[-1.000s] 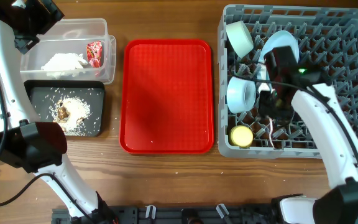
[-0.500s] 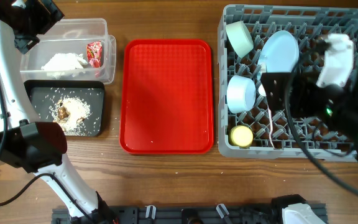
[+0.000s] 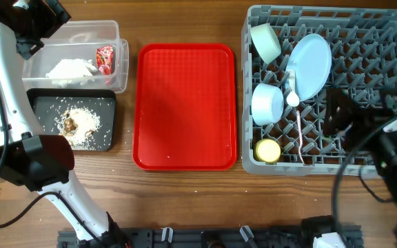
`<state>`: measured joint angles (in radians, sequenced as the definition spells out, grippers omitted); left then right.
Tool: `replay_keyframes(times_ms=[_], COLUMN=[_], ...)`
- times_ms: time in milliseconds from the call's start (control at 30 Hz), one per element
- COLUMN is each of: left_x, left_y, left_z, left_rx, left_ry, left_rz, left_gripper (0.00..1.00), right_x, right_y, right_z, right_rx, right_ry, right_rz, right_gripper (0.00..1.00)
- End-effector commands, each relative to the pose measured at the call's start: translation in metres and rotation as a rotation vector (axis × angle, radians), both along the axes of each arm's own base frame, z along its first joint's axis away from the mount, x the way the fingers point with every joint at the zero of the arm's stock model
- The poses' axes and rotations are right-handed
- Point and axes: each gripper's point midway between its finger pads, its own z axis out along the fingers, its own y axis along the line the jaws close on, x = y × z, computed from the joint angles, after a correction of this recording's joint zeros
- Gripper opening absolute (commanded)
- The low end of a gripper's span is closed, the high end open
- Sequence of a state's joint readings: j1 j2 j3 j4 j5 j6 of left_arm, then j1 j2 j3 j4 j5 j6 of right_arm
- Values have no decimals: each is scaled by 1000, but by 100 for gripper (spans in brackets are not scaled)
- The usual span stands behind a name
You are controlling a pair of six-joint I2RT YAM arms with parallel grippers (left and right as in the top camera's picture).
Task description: Sort waste into correct bins and load items into the dishwasher rack
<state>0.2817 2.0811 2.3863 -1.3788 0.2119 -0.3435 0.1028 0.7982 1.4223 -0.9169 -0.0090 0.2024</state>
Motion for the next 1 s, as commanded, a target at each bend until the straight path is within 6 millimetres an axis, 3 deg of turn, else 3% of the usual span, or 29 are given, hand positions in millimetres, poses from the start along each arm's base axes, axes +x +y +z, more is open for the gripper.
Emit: replay_keyframes(times_ms=[0,233,400,667,967], left_x=[-2,-2,-2,-2,-2], left_y=[-1,-1,-1,-1,-1], left_z=[12,12,12,12,12], left_rx=[7,7,7,7,7], left_ry=[-27,-27,-27,-27,-27], left_rz=[8,8,8,8,8], left_gripper=[100,100,100,100,100], right_x=[14,24,20,13,11], right_y=[-10,2,2,1,1], right_z=[-54,-131,-172,-216,-240], right_rx=[-12,19,20,20,79], right_ry=[-34,-211,-314,-365,-320], right_rz=[-35,47,47,39,35], right_gripper=[100,100,100,100,100])
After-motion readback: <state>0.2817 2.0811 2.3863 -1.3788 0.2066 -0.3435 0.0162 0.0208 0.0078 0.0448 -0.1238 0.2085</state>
